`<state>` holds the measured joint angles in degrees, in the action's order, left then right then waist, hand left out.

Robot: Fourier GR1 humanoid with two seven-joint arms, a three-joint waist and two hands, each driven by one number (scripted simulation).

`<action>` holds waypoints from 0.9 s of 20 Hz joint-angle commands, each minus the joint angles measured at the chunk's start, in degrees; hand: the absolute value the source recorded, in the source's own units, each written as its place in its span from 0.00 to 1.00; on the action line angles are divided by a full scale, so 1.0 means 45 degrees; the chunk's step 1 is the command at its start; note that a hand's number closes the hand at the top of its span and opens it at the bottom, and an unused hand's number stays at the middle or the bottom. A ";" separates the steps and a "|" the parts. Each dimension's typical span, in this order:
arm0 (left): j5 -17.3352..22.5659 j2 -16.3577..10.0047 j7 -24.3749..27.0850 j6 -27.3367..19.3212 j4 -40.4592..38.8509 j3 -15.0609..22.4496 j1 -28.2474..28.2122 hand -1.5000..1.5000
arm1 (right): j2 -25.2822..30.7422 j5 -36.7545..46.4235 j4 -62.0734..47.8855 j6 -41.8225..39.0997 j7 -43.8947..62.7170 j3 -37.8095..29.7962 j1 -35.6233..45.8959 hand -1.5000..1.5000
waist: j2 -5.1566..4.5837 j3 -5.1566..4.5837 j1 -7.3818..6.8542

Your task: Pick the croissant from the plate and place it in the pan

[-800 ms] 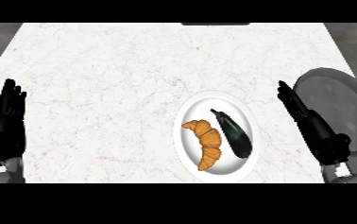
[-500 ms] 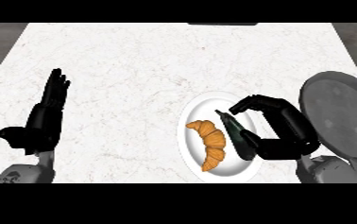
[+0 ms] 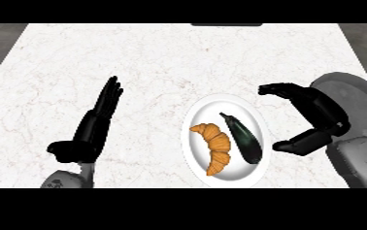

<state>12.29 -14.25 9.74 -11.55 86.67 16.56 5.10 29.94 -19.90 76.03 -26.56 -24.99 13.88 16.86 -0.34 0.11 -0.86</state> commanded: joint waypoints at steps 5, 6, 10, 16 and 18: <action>-0.0423 0.0164 -0.0420 -0.0016 0.0952 0.0282 -0.0795 0.50 | 0.0937 0.2283 -0.1245 -0.1537 -0.1325 -0.0241 0.1881 0.00 | 0.0078 -0.0021 0.0050; -0.0719 0.0750 -0.0507 -0.0420 0.0468 0.0527 -0.0172 0.50 | 0.0302 0.3012 -0.0532 -0.0738 -0.0724 0.0530 0.1878 0.00 | 0.0081 -0.0025 0.0115; -0.0707 0.0782 -0.1019 -0.0503 0.0968 0.0521 -0.0156 0.50 | 0.1036 0.3622 -0.0264 -0.1670 0.0539 0.0923 0.2982 0.00 | 0.0102 -0.0027 0.0095; -0.0184 0.0187 -0.0886 0.0359 0.1072 -0.0064 -0.0297 0.50 | -0.0096 0.6635 -0.0178 -0.1079 0.1764 0.3198 0.4023 0.00 | 0.0068 -0.0030 -0.0079; -0.0737 0.0734 -0.0497 -0.0030 0.0740 0.0458 -0.0368 0.50 | -0.0145 0.7748 0.0192 -0.0908 0.1763 0.4007 0.3920 0.00 | 0.0077 -0.0029 0.0027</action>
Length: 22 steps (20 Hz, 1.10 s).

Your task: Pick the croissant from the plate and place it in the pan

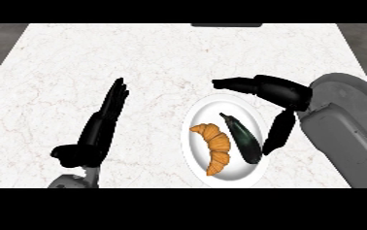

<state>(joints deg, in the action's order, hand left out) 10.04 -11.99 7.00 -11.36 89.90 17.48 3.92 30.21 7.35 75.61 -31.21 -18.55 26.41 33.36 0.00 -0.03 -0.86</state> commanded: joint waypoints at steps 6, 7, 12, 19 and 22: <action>-0.0464 0.0212 -0.0606 -0.0330 0.0627 -0.0071 0.0082 0.50 | -0.1010 0.3835 0.0799 0.0541 0.1365 0.2352 -0.0089 0.00 | 0.0025 0.0009 0.0104; -0.0115 0.0399 0.0272 0.0270 -0.0797 -0.0424 0.0348 0.50 | -0.1352 0.4216 0.0653 0.0683 0.1530 0.2506 -0.0269 0.00 | -0.0005 0.0002 0.0167; -0.0218 0.0092 -0.0182 0.0823 -0.0056 -0.0943 -0.0097 0.50 | -0.2168 0.5261 0.0446 0.0379 0.1419 0.1845 -0.1089 0.00 | 0.0003 0.0006 0.0157; -0.0650 0.0776 0.0007 0.1038 -0.0789 -0.1284 0.0271 0.50 | -0.2973 0.6764 -0.0393 0.0203 0.0922 0.1105 -0.1480 0.00 | -0.0008 0.0007 0.0148; -0.0747 0.0503 -0.0485 0.1295 0.0640 -0.1339 -0.0734 0.50 | -0.3287 0.6703 0.0368 -0.0569 0.1139 0.0308 -0.1724 0.00 | 0.0009 0.0007 0.0142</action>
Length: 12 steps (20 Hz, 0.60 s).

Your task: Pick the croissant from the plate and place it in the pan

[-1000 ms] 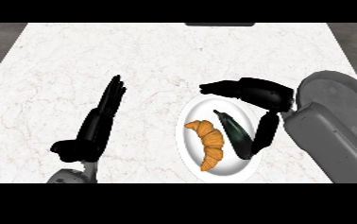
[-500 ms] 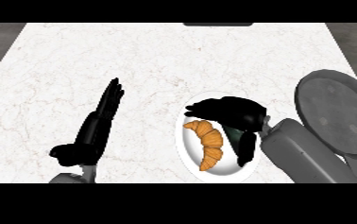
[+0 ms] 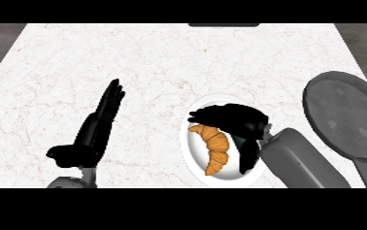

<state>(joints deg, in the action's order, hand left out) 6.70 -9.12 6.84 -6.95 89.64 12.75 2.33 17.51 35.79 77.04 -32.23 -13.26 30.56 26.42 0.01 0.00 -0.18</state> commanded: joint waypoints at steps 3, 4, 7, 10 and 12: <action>-0.0767 0.0652 -0.0507 -0.0159 -0.0044 0.0073 0.0297 0.50 | -0.0605 0.0917 -0.0499 0.0081 -0.0813 -0.0828 -0.0539 0.00 | -0.0002 0.0001 0.0016; 0.0045 -0.0291 -0.0096 0.0815 0.0689 -0.0571 -0.0636 0.50 | -0.0752 0.0702 -0.0829 -0.0143 -0.0946 -0.0827 -0.0367 0.00 | -0.0001 0.0000 -0.0031; -0.1006 0.0979 0.0239 -0.0110 -0.0202 0.0130 -0.0077 0.50 | -0.0987 0.1557 -0.2155 0.0448 -0.1860 -0.1092 0.0180 0.00 | -0.0016 0.0002 -0.0026; -0.0651 0.0555 -0.1027 0.0307 0.1173 -0.0059 -0.0141 0.50 | -0.1547 0.2350 -0.2623 0.1078 -0.1381 -0.0584 -0.0473 0.00 | -0.0010 0.0006 -0.0058; -0.0551 0.0520 -0.0972 0.0465 0.1064 -0.0350 -0.0411 0.50 | -0.2490 0.2532 -0.3584 0.0536 -0.0827 -0.1031 0.0919 0.00 | -0.0013 0.0003 -0.0093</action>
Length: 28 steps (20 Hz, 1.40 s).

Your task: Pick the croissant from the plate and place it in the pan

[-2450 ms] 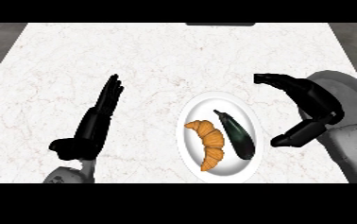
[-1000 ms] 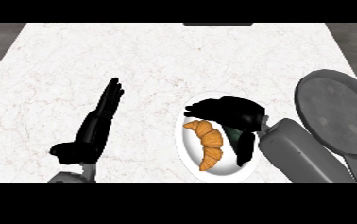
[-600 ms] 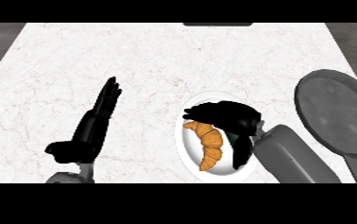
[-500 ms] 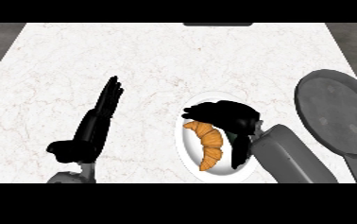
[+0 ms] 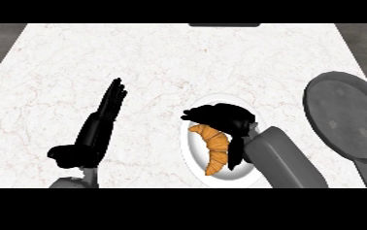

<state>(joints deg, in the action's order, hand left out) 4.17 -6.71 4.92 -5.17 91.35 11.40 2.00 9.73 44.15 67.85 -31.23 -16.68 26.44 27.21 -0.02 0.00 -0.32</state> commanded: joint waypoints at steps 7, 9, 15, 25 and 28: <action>0.0048 0.0068 -0.0112 0.0481 -0.0157 -0.0435 0.0269 0.50 | -0.0458 0.2243 -0.2178 0.1016 -0.1789 0.1000 0.0837 1.00 | -0.0017 0.0001 -0.0031; -0.0657 0.0736 0.0684 -0.0030 -0.0835 0.0099 -0.0099 0.50 | -0.0969 0.2637 -0.2727 0.1576 -0.1869 0.0846 0.1042 1.00 | -0.0015 0.0000 -0.0021; -0.0432 0.0493 -0.0289 0.0289 0.0213 -0.0230 -0.0286 0.50 | -0.0367 0.2959 -0.2016 0.2370 -0.2881 0.0122 0.0201 1.00 | 0.0007 0.0001 0.0018; -0.0486 0.0361 0.0425 0.0122 -0.0376 -0.0747 -0.0546 0.50 | -0.0969 0.2543 -0.1936 0.5176 0.4379 -0.4935 -0.0129 1.00 | 0.0236 -0.0036 0.1114; -0.0544 0.0253 0.0224 0.0017 -0.0359 -0.0880 -0.0447 0.50 | -0.0825 0.3184 -0.1538 0.6585 0.7415 -0.6168 0.0039 1.00 | 0.0293 -0.0056 0.1282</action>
<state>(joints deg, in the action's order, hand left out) 2.19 -5.44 6.56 -4.37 89.61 7.67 0.28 6.10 56.55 60.30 -8.43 1.13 6.38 27.22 1.16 -0.24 4.22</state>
